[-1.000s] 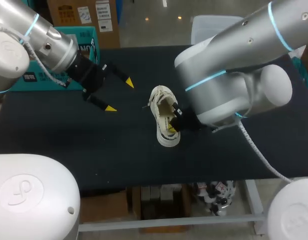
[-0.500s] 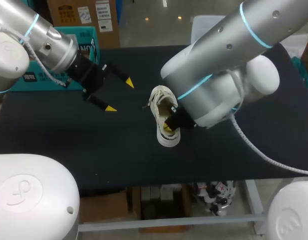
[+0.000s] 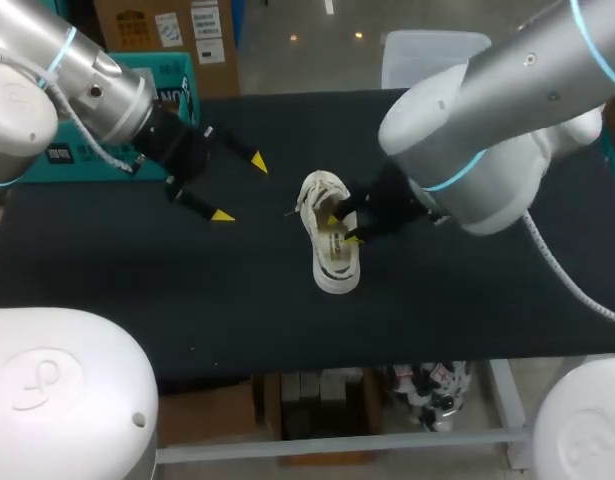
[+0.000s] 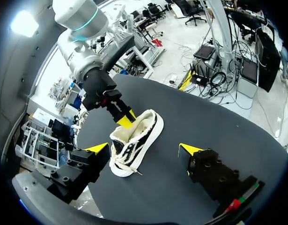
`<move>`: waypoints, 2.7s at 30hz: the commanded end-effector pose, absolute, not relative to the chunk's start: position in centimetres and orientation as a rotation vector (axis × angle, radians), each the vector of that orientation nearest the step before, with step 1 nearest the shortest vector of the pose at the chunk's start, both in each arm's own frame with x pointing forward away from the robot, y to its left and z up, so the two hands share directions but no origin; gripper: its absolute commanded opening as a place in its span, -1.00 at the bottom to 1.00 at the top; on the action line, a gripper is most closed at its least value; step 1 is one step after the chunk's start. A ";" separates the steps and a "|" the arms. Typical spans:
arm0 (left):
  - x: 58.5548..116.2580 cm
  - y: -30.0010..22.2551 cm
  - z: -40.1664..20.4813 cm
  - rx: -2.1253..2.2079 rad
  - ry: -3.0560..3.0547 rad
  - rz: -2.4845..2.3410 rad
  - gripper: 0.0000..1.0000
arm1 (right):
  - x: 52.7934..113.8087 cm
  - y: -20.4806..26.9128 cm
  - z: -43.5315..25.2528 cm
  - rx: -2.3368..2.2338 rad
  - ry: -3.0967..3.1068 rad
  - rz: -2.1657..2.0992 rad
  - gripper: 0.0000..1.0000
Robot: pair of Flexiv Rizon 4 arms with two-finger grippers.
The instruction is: Open the shoe tongue, take the insole out of the shoe, put the insole back into the shoe, and pack the shoe into the shoebox
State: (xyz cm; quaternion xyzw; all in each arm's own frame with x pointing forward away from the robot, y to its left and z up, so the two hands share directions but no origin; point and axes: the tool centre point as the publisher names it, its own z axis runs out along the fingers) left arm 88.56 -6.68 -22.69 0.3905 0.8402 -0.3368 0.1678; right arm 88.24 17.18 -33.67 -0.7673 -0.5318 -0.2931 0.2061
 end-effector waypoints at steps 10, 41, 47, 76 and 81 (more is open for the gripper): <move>88.6 -7.2 -23.3 0.472 2.678 -0.859 1.00 | 88.4 14.0 -31.8 -1.671 -1.424 -0.619 1.00; 90.5 -12.2 -27.9 -0.750 2.895 -0.870 1.00 | 88.0 9.5 -30.0 -1.643 -2.087 -0.682 1.00; 90.5 -13.1 -29.3 -0.889 2.845 -0.785 1.00 | 88.5 9.2 -30.0 -1.610 -2.191 -0.603 1.00; 93.7 -13.7 -33.1 -1.367 2.588 -0.744 1.00 | 90.5 5.6 -30.6 -1.483 -2.347 -0.609 1.00; 94.8 -14.1 -33.4 -1.395 2.587 -0.739 1.00 | 90.9 5.2 -30.9 -1.476 -2.358 -0.609 1.00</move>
